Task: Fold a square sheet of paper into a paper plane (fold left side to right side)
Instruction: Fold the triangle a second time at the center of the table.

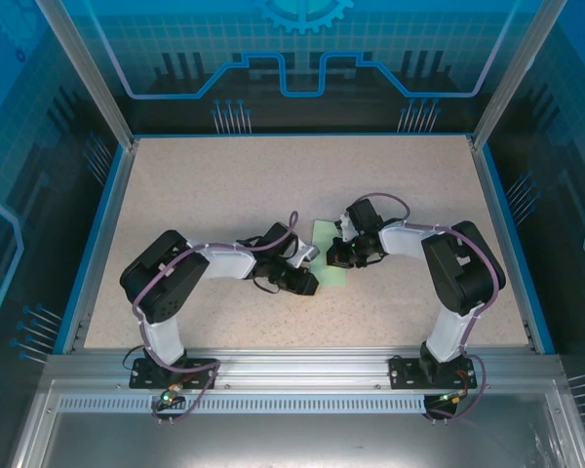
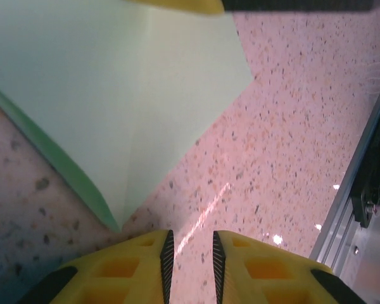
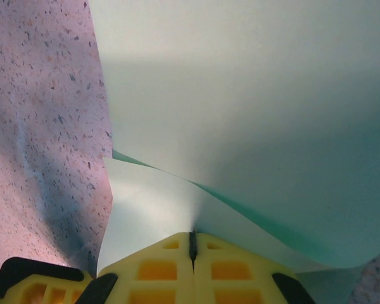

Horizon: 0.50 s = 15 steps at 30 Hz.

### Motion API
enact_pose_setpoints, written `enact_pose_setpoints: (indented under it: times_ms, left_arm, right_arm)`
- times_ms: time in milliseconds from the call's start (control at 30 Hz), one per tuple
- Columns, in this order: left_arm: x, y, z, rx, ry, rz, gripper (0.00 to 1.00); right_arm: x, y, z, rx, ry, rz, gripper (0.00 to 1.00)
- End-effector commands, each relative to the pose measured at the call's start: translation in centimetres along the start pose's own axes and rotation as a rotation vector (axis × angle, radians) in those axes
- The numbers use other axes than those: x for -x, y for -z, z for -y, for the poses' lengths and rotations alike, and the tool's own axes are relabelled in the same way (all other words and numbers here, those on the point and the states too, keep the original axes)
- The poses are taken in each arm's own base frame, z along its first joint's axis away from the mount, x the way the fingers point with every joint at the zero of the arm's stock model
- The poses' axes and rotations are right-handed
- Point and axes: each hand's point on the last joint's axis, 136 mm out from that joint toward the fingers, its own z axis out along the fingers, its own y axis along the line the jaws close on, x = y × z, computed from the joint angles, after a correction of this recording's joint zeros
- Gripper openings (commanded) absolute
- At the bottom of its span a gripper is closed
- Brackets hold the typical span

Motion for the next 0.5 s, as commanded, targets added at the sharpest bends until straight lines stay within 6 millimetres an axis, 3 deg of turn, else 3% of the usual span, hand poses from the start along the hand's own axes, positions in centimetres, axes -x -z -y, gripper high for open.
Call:
enact_pose_setpoints:
  times_ms: [0,167,467]
  left_arm:
    - [0.3,1.8,1.5,-0.017,-0.031,0.029,0.26]
    - [3.3,3.8,2.4,-0.025,-0.026,0.121,0.27]
    - [4.4,0.6,0.8,-0.035,0.002,0.067,0.27]
  right_arm:
    - [-2.7,-1.1,2.7,-0.109,-0.038,-0.097,0.0]
    - [-2.7,-1.1,2.6,-0.105,-0.038,-0.096,0.0]
    - [-2.8,-1.2,2.4,-0.098,-0.033,-0.1,0.0]
